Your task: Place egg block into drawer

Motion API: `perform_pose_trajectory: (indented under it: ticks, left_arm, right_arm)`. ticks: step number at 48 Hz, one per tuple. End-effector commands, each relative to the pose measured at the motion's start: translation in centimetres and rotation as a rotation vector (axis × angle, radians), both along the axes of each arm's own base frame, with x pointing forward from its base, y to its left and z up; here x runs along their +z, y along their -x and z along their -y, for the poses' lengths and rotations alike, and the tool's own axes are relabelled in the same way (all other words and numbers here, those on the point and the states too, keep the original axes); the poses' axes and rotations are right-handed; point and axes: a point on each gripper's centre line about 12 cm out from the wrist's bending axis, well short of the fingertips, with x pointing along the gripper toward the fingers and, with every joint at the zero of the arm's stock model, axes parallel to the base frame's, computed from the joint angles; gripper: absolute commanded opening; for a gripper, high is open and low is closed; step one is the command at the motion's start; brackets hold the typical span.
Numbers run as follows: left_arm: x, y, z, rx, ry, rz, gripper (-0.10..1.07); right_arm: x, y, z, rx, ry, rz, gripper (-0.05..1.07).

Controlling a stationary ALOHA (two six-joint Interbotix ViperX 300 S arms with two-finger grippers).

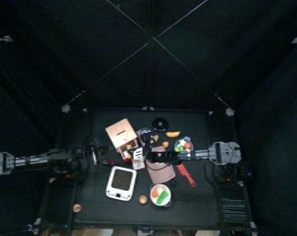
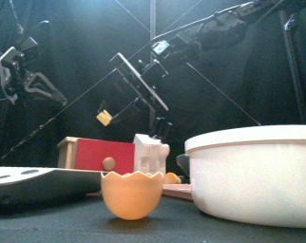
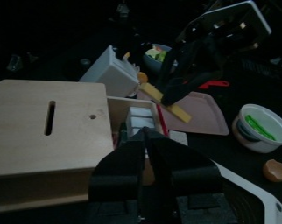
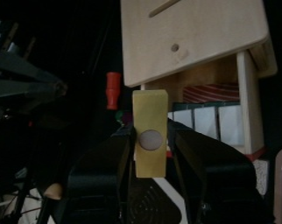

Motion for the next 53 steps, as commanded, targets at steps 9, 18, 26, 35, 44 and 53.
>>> perform_pose_trajectory:
  ticks: [9,18,26,35,44,53]
  left_arm:
    - [0.5,-0.2,-0.1,0.001,-0.005,0.014,0.51]
    - [0.5,-0.2,-0.1,0.0,-0.005,0.014,0.51]
    - [0.6,-0.2,-0.1,-0.001,-0.007,0.015,0.51]
    - [0.6,-0.3,0.0,-0.003,-0.008,0.015,0.51]
    - [0.5,-0.2,-0.1,-0.001,-0.007,0.014,0.51]
    - [0.5,-0.3,0.0,-0.003,-0.009,0.013,0.51]
  right_arm:
    - [0.6,-0.2,2.4,-0.088,0.055,-0.014,0.64]
    - [0.4,0.0,3.0,-0.116,0.077,-0.032,0.69]
    - [0.5,0.0,3.0,-0.113,0.082,-0.031,0.75]
    - [0.8,-0.2,2.9,-0.098,0.104,-0.025,0.82]
    - [1.0,-0.4,2.8,-0.095,0.105,-0.018,0.87]
    - [2.0,-0.3,2.8,-0.091,0.115,0.001,0.87]
